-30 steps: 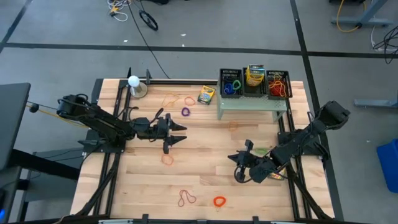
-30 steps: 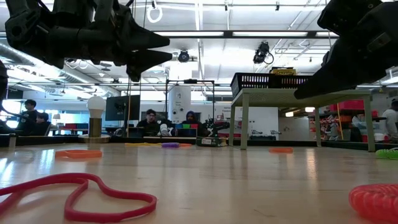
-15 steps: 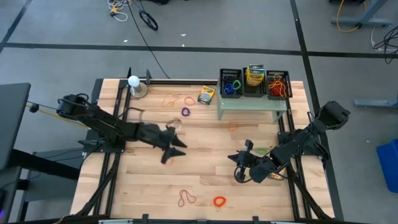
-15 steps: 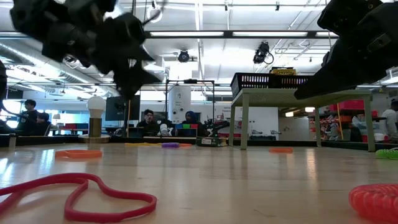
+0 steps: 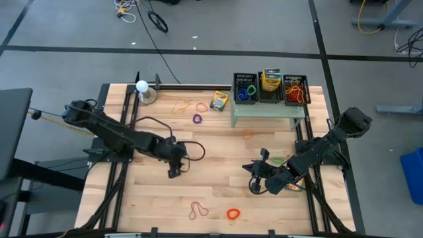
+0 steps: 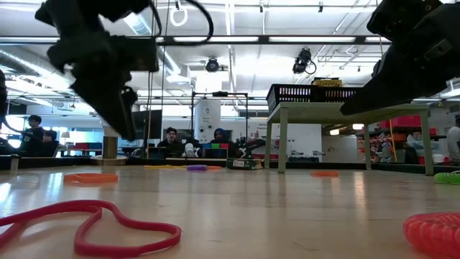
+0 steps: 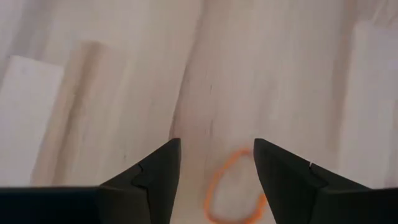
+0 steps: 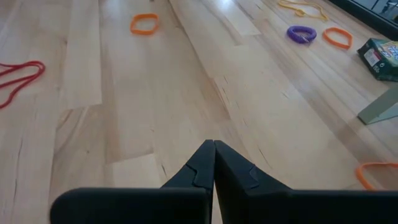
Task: Pick & Place Office Desk Supplies
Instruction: Put the bottom orange rubber band into the right black basket on the shelf
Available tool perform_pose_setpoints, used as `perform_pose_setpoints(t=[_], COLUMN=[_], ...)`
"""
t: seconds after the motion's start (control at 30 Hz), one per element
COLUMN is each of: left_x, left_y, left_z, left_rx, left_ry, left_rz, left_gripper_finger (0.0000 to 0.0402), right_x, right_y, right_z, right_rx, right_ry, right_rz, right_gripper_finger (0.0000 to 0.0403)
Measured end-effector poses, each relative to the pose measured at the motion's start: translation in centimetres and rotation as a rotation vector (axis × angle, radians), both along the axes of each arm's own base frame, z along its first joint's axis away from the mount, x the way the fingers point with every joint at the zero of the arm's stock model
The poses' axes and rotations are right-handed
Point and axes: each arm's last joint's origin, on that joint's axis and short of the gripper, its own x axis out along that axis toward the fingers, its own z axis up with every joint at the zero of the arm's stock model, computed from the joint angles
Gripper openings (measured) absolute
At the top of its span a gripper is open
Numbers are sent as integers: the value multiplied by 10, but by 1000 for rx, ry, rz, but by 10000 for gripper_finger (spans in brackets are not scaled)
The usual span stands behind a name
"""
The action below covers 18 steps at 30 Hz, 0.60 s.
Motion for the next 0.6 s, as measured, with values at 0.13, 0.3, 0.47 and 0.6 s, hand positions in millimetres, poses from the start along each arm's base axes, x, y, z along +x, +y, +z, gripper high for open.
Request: perform_pose_setpoints(t=[0.13,0.3,0.47,0.6], left_x=[3,7,8,9], left_y=[-1,-4,-6,-6], left_z=[-21,-42,-47,-45], left_rx=[36,14,22,19], left_ry=[86,176,195,186], left_rz=[-32,-108,-130,-137], left_gripper_finger=[211,209,180,121], right_x=[0,0,0,-1], right_y=[0,0,0,0], right_z=[0,0,0,0], right_rx=[-1,-2,-4,-4], right_ry=[2,3,7,7], right_rz=[0,0,-1,-1], right_gripper_finger=[11,11,11,11])
